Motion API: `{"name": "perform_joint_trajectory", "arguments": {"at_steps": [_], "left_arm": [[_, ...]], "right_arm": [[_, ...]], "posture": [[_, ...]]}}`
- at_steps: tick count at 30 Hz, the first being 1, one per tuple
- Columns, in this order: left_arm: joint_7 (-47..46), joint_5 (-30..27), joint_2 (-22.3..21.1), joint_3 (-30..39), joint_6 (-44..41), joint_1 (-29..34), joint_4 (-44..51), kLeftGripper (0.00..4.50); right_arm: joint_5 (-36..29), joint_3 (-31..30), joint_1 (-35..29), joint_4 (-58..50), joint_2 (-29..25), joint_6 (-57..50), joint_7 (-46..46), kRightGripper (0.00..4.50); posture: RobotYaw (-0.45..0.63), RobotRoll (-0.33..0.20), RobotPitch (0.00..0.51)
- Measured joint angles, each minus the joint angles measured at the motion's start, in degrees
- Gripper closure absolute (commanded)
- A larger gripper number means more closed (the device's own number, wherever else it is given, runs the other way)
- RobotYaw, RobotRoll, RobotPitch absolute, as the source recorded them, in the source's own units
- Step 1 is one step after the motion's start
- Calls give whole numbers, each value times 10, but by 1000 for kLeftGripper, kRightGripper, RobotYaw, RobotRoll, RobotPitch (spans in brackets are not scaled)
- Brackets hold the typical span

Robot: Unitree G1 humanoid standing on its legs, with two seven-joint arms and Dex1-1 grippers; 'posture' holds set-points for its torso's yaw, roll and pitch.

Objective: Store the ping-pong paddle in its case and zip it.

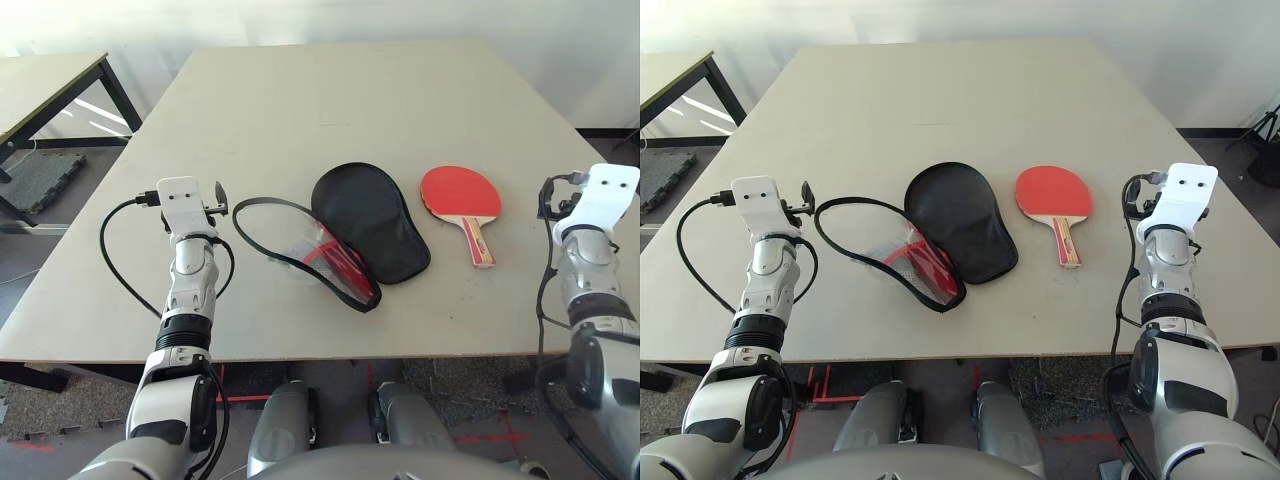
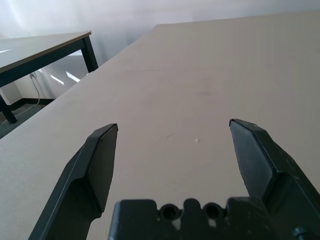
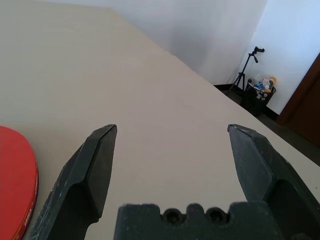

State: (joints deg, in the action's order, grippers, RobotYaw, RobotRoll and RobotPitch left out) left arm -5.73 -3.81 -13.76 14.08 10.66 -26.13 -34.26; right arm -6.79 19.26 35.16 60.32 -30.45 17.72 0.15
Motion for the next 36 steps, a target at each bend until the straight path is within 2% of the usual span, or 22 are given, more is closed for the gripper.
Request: {"name": "perform_joint_trajectory", "arguments": {"at_steps": [24, 36], "left_arm": [[-5, 0, 1, -7, 0, -2, 5, 0], [-5, 0, 11, -10, 0, -1, 6, 0]], "right_arm": [[-3, -2, -6, -27, 12, -10, 8, 48], [-3, -3, -8, -38, 12, -20, 17, 48]], "posture": [[57, 0, 51], [36, 0, 75]]}}
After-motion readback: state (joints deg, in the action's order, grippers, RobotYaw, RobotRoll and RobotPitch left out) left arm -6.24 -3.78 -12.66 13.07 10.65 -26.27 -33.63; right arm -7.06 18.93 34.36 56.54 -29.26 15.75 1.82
